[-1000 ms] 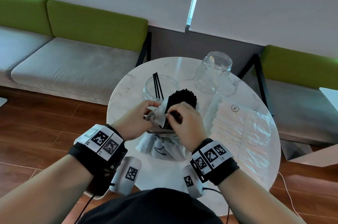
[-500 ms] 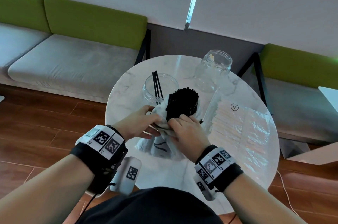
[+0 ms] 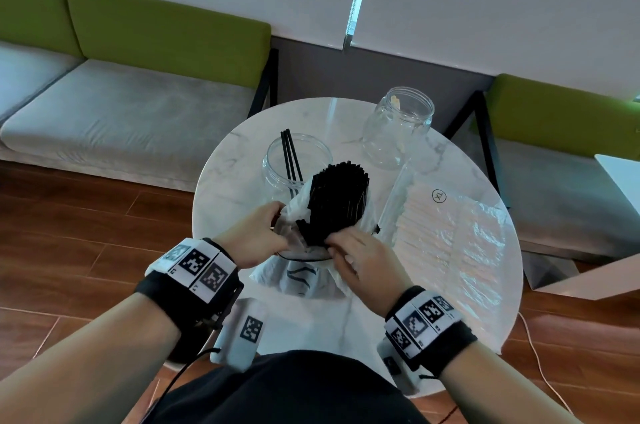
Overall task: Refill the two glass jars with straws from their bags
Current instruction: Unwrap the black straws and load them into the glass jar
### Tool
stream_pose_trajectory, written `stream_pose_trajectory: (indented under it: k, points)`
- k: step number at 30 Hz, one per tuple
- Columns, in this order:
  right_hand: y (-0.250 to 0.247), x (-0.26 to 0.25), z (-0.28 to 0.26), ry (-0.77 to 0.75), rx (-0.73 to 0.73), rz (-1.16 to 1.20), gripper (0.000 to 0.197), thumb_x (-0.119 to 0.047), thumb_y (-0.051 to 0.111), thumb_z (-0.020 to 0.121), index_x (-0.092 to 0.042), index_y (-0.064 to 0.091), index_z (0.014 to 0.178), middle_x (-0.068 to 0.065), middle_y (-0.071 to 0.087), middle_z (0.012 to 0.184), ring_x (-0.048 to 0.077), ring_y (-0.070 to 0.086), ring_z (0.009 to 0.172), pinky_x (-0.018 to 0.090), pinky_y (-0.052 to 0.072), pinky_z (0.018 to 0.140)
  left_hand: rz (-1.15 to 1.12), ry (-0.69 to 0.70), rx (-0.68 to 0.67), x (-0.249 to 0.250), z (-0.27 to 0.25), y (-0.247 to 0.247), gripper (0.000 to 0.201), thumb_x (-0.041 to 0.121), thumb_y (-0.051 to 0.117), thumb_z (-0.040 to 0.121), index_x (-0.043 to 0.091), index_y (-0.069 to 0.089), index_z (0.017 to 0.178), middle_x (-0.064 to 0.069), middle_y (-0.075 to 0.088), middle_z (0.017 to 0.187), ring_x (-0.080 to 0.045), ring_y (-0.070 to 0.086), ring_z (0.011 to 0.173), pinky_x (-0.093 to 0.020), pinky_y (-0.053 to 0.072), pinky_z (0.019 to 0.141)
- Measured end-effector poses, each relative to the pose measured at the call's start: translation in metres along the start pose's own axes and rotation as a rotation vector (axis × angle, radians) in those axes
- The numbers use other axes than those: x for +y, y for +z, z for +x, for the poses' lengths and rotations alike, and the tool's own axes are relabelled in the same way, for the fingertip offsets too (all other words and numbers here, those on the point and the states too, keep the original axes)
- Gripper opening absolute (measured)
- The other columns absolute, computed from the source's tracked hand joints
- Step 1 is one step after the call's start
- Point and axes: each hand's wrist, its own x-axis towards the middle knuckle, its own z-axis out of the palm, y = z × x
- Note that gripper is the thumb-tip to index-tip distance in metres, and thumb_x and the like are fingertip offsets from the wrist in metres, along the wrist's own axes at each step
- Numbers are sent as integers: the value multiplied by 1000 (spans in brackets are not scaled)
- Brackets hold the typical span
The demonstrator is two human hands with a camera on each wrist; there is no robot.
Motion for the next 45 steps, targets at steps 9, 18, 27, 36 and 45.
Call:
stream_pose_trajectory:
  k: [9, 18, 27, 36, 45]
  points:
    - [15, -21, 24, 293, 174, 53, 57, -49, 69, 73, -20, 36, 109, 3, 44, 110, 25, 58, 81, 41, 52, 58, 68, 38, -42, 1, 3, 1, 26, 10, 55, 69, -5, 56, 90, -15, 58, 80, -18, 50, 75, -41, 48, 69]
    - [13, -16, 25, 387, 156, 32, 48, -27, 72, 77, -17, 46, 116, 0, 58, 102, 18, 52, 98, 25, 37, 73, 217, 104, -29, -7, 7, 5, 28, -3, 56, 77, 21, 46, 66, 8, 50, 66, -11, 46, 66, -14, 35, 56]
    - [-10, 26, 17, 357, 459, 35, 60, -8, 75, 76, -16, 41, 125, -4, 36, 115, 15, 44, 101, 35, 47, 91, 205, 82, -17, -18, 11, 0, 17, 3, 61, 72, -2, 59, 89, -6, 58, 79, -17, 50, 74, -24, 38, 62]
    - [6, 2, -5, -14, -49, -425, 55, -45, 72, 72, -24, 49, 118, -8, 60, 106, 17, 47, 98, 32, 47, 82, 251, 80, -42, -15, 12, -1, 10, 8, 60, 70, 13, 52, 72, 5, 50, 68, -16, 46, 69, -24, 35, 61]
    - [13, 24, 2, 18, 189, -368, 44, -9, 80, 61, -20, 50, 91, -4, 60, 81, 18, 40, 83, 29, 33, 76, 316, 75, -103, -18, 15, 2, 45, 29, 56, 57, 0, 58, 92, -14, 65, 90, -29, 58, 84, -39, 47, 76]
